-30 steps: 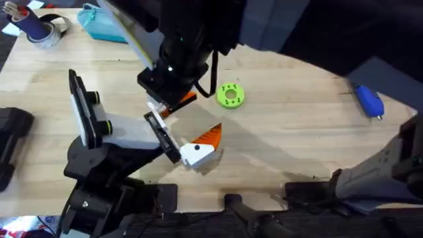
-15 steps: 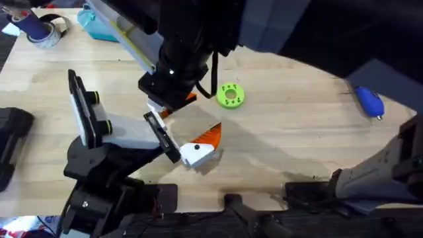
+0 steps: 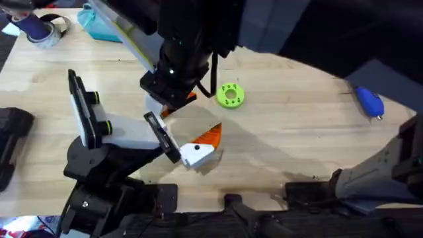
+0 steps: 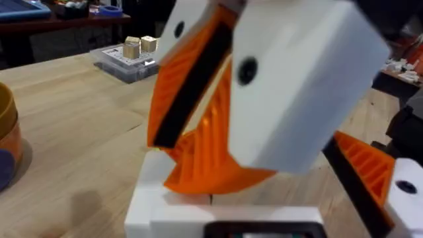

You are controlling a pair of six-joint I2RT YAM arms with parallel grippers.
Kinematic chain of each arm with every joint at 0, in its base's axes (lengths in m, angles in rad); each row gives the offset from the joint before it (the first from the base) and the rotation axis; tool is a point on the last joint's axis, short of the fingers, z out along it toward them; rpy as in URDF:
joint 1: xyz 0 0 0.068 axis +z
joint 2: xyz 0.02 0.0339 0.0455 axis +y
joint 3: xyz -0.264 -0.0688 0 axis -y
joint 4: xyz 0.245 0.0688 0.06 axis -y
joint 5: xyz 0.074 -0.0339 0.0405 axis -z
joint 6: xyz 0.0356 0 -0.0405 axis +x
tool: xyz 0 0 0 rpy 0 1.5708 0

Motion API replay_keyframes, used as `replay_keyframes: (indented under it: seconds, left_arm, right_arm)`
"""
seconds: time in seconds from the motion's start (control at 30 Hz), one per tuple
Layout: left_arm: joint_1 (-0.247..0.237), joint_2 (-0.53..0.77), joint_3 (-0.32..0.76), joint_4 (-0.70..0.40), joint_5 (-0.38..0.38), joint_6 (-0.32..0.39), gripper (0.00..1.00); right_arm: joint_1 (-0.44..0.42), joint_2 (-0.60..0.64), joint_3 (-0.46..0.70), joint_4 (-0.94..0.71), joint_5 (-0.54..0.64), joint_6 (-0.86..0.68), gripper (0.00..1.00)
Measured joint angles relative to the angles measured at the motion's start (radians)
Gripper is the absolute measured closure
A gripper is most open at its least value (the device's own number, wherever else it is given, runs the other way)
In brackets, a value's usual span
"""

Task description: Pick up the gripper from the table and insert it into the empty holder that is missing its gripper. Then pick up a screw, insert it into the mounting hole, and use the screwdriver to tighten it. Finally, clean up the table by picking up the vegetable and placing it into the bucket.

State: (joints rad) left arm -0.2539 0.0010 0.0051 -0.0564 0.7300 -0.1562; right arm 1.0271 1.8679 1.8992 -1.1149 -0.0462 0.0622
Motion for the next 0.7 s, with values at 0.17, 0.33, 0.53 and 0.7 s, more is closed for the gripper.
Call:
replay_keyframes:
  seconds: [0.17,0.33,0.53,0.7]
  left_arm:
    - [0.000,0.000,0.000,0.000,-0.001,0.000,0.009]
    - [0.000,0.000,0.000,0.000,0.000,0.003,0.009]
    - [0.000,0.000,0.000,0.000,0.000,0.006,0.009]
    - [0.000,0.000,0.000,0.000,0.000,0.007,0.009]
  right_arm:
    - [-0.002,-0.003,0.000,-0.001,0.013,0.001,0.350]
    - [-0.017,-0.034,0.000,-0.006,0.030,-0.002,0.011]
    - [-0.030,-0.091,0.000,-0.007,0.024,-0.003,0.006]
    - [-0.066,-0.124,0.000,-0.010,0.023,-0.002,0.005]
